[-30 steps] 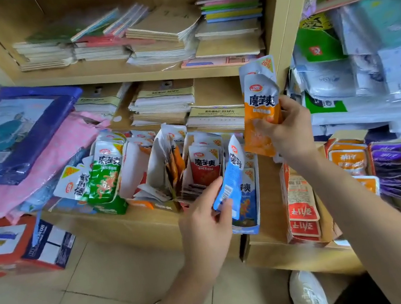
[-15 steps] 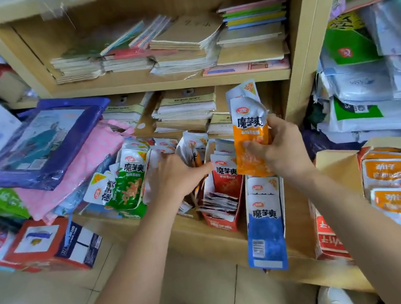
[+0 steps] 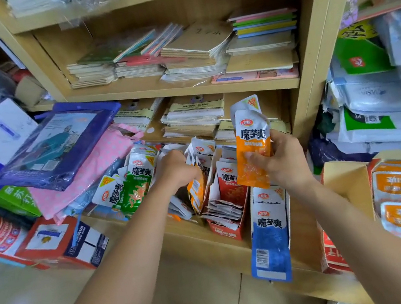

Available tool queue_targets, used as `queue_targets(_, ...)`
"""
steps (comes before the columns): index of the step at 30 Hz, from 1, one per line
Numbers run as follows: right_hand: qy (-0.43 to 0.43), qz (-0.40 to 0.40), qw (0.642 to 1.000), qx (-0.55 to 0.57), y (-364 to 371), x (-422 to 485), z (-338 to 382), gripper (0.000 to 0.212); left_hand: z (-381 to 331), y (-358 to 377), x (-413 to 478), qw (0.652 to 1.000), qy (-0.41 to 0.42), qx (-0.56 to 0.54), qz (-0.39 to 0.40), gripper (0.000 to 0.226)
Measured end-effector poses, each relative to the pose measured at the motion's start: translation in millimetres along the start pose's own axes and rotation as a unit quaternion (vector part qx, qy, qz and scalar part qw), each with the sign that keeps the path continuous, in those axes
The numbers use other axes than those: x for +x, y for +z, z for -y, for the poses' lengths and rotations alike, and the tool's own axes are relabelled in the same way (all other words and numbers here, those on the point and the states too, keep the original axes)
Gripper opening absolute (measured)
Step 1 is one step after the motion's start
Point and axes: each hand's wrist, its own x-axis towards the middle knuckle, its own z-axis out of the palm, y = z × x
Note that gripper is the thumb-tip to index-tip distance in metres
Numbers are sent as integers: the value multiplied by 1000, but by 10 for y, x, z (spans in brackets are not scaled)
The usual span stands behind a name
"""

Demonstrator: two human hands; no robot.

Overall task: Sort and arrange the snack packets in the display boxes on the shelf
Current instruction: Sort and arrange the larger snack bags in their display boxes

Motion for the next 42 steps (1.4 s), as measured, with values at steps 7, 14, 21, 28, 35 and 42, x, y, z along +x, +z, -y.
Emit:
queue_targets(7,-4,-23,1000,6,133,-2,54,34,72,-267,-156,972,51,-181,-139,28)
queue_targets(14,-22,-12,1000,0,405,44,228,19,607,-596,-330,890,69,-365,-266,1)
queue_targets(21,-66,42,996,-30,1070,364,586,21,1207,-561,-429,786,12,-509,-350,13)
queue_targets(28,-87,28,992,-88,1394,547,620,16,1549,-589,-436,739,0,-616,-271,21)
queue_targets(35,-80,-5,985,-151,1734,587,552,23,1633,-595,-428,778,6,-563,-279,17)
queue_targets(42,-104,48,956,-271,1992,603,428,33,1677,-492,-395,808,-1,-545,-223,21)
